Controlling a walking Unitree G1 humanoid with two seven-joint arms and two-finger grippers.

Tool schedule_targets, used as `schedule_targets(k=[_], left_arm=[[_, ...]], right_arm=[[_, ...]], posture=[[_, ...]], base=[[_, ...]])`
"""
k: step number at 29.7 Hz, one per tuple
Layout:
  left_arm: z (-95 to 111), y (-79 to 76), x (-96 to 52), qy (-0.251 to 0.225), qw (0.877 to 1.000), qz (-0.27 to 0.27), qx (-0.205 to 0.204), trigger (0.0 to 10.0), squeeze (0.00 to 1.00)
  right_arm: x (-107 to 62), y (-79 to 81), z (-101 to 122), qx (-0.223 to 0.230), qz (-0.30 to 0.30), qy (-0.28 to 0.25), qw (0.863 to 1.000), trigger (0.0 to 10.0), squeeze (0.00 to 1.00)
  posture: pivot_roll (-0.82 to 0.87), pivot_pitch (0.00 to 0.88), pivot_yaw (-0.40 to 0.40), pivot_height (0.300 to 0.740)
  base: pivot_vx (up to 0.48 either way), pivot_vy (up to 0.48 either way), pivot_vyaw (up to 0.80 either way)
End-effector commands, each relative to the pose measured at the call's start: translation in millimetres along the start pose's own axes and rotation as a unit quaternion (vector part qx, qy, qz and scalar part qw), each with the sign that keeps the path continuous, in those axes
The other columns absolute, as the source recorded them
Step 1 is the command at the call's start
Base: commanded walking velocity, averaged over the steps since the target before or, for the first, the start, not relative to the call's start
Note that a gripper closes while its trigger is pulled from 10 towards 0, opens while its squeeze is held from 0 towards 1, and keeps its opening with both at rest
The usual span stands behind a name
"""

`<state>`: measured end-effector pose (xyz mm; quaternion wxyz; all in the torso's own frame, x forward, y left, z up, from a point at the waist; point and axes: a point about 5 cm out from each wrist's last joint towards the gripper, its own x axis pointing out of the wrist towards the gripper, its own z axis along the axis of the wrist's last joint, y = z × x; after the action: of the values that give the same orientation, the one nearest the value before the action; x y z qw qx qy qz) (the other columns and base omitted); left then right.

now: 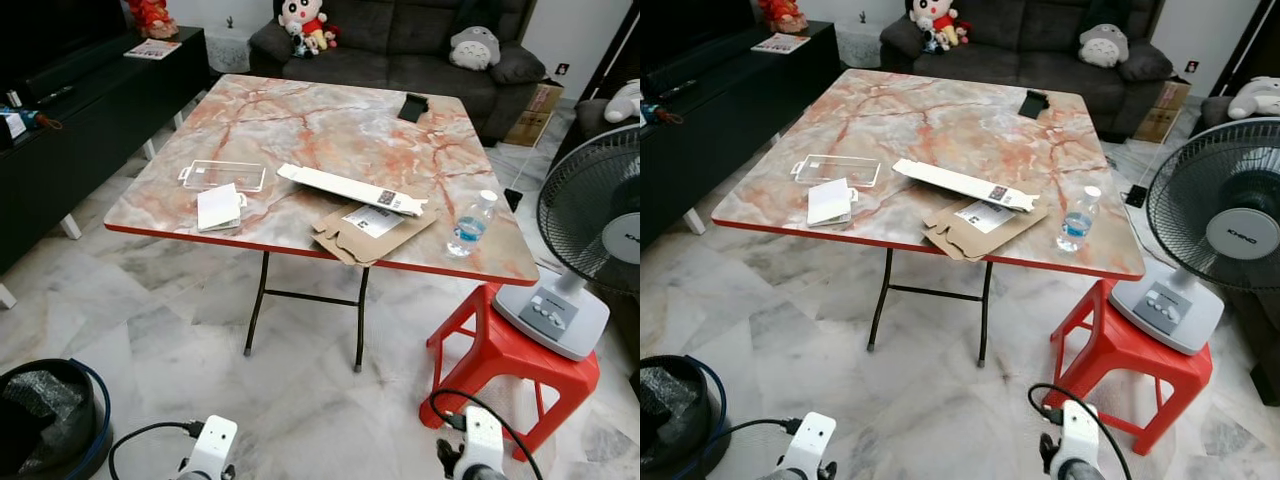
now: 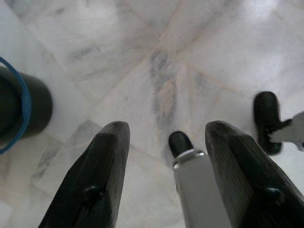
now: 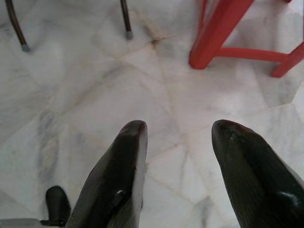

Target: Picking trash to rubbish bin

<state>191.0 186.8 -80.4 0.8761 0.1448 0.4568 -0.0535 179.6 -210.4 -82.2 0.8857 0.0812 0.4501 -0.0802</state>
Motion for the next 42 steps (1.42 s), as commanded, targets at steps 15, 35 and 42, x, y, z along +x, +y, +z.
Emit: schedule_targets(k=[15,35,42], left_arm=[[2.8,-9.3,0.6,-0.004,1.000,-0.006,-0.015,10.0,0.00],[64.1,23.3,0.1,-0.149,0.985,0.075,-0.048,10.0,0.00],[136.5,40.0,-11.6,-0.283,0.950,0.109,-0.071,10.0,0.00]], right_arm=[[-0.8,-14.4,10.1,0.001,-0.017,-0.011,1.000,10.0,0.00],[-1.3,-18.4,60.4,-0.045,0.009,-0.119,0.992,10.0,0.00],[-9.4,16.1,144.9,-0.085,0.063,-0.272,0.956,10.0,0.00]], posture=[[0.00,0.039,-0.111,0.740],[0.00,0.046,-0.115,0.740],[-0.01,0.039,-0.113,0.740]], base=[[0.000,-0.148,0.00],[0.000,0.000,0.00],[0.000,0.000,0.00]])
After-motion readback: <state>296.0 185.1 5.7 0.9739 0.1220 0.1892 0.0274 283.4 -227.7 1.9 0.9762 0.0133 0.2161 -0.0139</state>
